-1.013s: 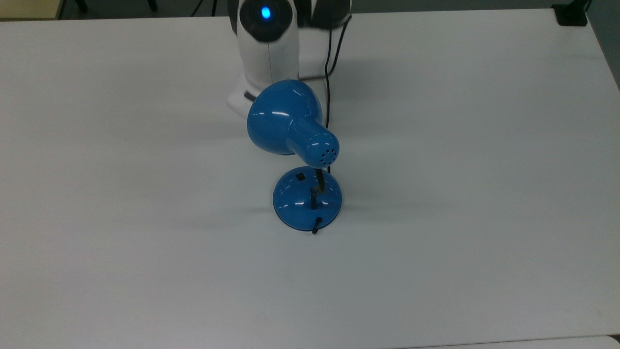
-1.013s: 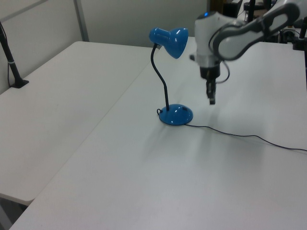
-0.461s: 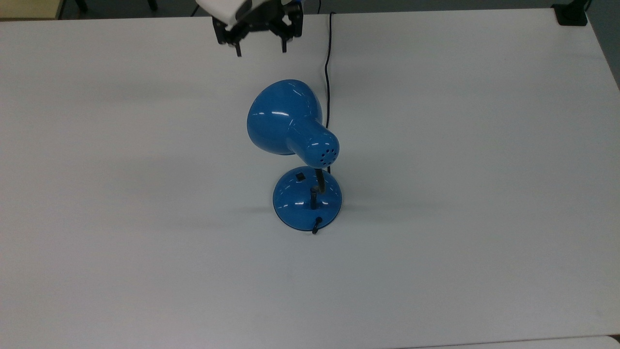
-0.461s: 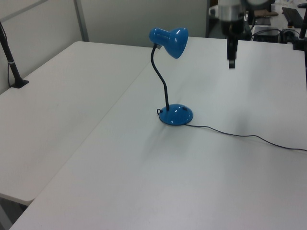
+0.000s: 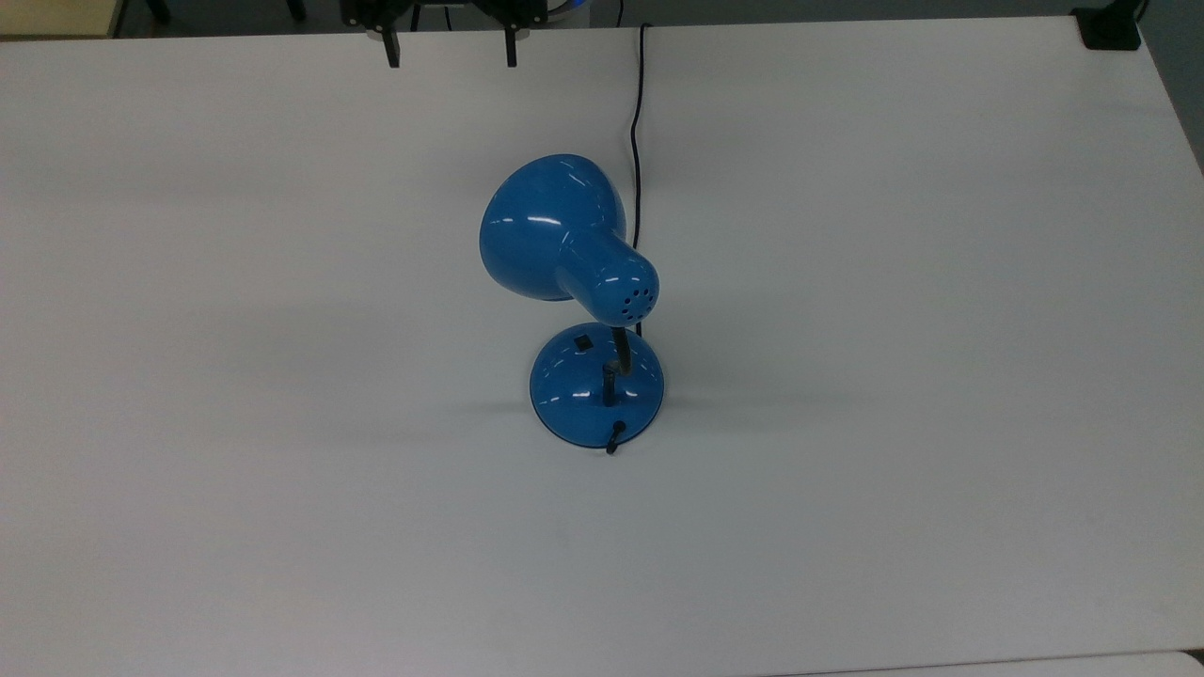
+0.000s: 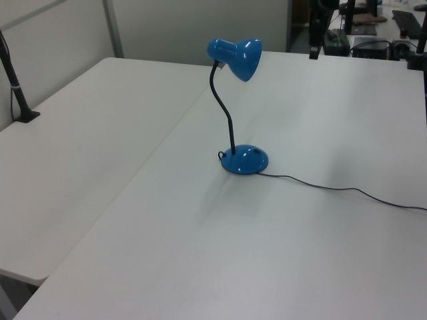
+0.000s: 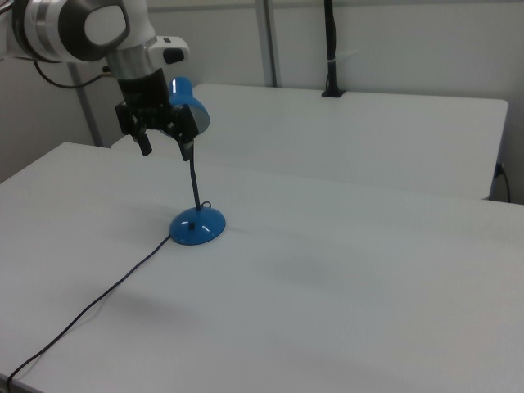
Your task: Turn off the lamp
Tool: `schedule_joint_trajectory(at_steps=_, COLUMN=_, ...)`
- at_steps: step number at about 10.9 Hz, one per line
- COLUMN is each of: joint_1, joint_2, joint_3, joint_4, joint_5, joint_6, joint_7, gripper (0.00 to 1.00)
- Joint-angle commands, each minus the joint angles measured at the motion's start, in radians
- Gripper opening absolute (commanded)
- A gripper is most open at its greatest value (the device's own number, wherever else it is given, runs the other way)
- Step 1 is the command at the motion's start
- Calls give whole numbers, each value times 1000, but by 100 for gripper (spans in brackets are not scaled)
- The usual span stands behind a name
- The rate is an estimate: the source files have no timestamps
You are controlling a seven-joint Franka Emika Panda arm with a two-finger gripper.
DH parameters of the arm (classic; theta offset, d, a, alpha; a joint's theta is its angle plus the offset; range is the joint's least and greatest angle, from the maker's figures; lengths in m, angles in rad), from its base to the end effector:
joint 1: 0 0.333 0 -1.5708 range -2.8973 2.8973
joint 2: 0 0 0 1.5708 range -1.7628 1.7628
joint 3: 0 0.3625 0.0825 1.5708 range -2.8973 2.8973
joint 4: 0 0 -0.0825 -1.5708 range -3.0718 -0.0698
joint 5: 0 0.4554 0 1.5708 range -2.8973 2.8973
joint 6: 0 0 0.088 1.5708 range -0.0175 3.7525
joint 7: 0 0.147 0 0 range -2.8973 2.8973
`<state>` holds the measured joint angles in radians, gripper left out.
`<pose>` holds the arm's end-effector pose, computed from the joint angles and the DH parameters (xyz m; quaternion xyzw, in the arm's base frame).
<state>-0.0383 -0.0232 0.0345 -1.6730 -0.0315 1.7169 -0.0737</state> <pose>0.6322 -0.0064 0.6029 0.9986 0.0367 0.0329 0.0173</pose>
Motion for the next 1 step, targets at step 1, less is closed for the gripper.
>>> schedule_joint_trajectory(at_steps=1, joint_1=5, joint_2=12, joint_3=-12, joint_4=22, joint_5=2, joint_6=1, joint_7=23, gripper=100)
